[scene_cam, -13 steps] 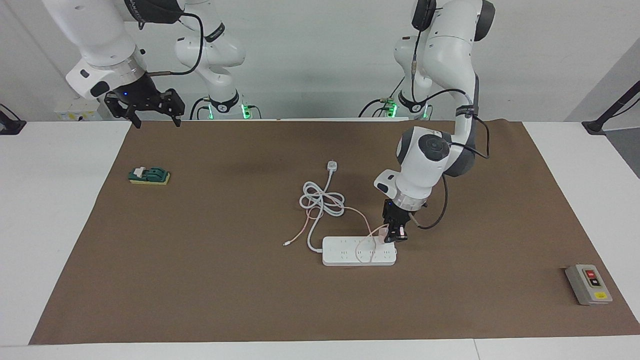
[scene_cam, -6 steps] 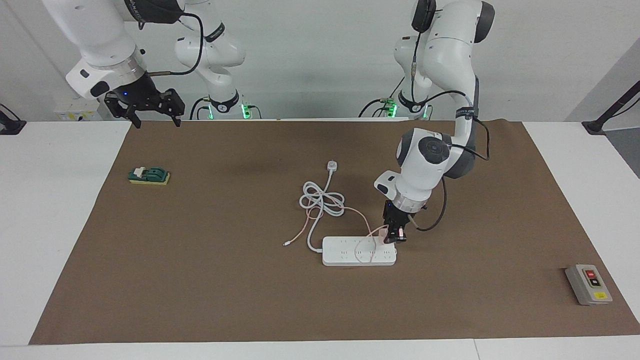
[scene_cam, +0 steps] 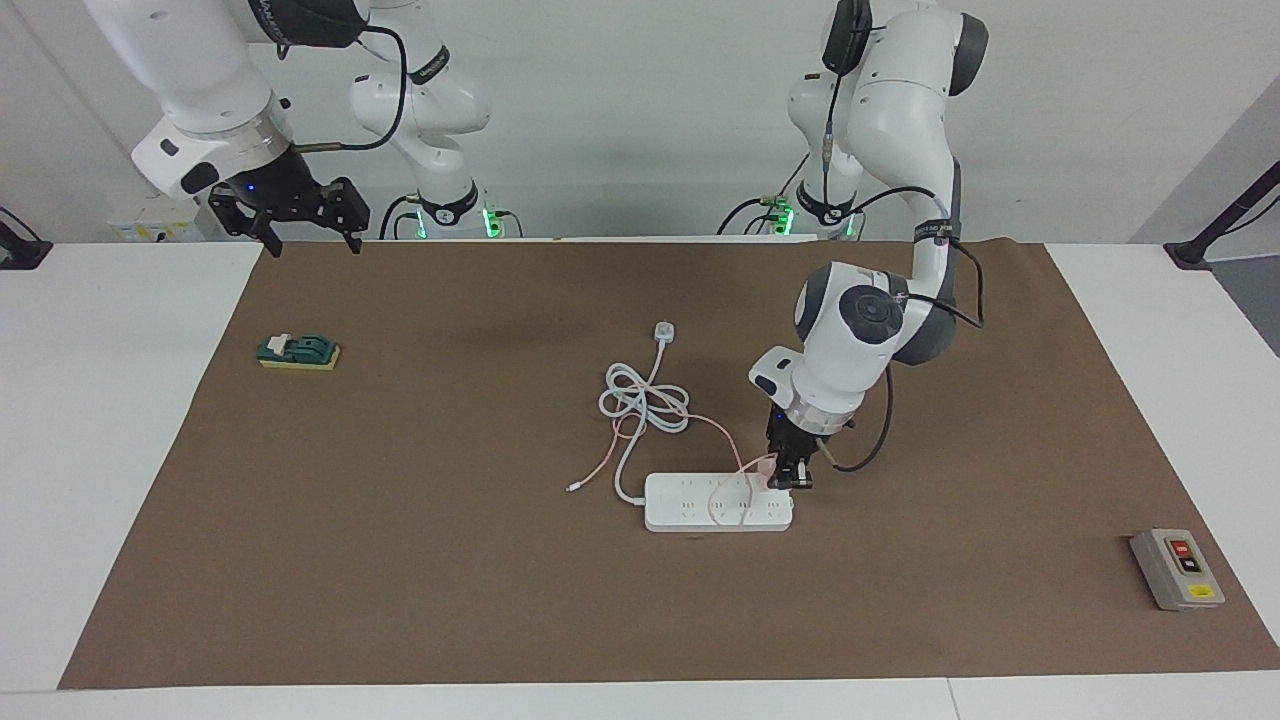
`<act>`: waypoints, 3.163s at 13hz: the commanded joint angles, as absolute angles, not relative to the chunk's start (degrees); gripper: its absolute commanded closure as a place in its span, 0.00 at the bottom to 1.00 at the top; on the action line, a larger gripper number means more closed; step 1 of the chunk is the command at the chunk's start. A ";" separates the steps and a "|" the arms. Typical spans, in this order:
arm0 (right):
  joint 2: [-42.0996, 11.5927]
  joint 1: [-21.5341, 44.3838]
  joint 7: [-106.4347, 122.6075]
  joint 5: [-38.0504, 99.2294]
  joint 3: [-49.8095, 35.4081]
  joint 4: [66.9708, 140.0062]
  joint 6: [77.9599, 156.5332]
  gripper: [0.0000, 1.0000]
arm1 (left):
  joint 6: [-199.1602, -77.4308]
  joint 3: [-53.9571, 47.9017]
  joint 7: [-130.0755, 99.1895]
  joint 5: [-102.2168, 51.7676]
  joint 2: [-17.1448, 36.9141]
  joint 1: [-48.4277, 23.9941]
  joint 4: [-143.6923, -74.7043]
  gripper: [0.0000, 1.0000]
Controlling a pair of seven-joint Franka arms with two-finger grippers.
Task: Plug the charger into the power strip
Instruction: 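Align and push the charger prongs into the socket with the left gripper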
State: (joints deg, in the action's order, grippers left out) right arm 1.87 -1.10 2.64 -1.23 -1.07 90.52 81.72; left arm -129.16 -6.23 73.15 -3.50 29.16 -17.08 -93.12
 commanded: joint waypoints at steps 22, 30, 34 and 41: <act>2.72 -2.11 2.46 -0.26 -1.32 91.49 82.62 0.00 | -123.84 -7.29 76.73 -8.79 38.85 -15.03 -85.52 1.00; 2.72 -2.02 2.37 -0.26 -1.32 91.41 82.62 0.00 | -123.92 -7.29 76.38 -8.96 38.50 -15.12 -85.17 1.00; 2.72 -2.02 2.20 -0.35 -1.32 91.49 82.62 0.00 | -124.62 -7.47 76.29 -9.58 37.88 -14.85 -85.08 0.00; 2.72 -2.20 2.46 -0.26 -1.32 91.32 82.62 0.00 | -123.14 -7.29 76.11 -13.27 32.01 -14.59 -85.51 0.00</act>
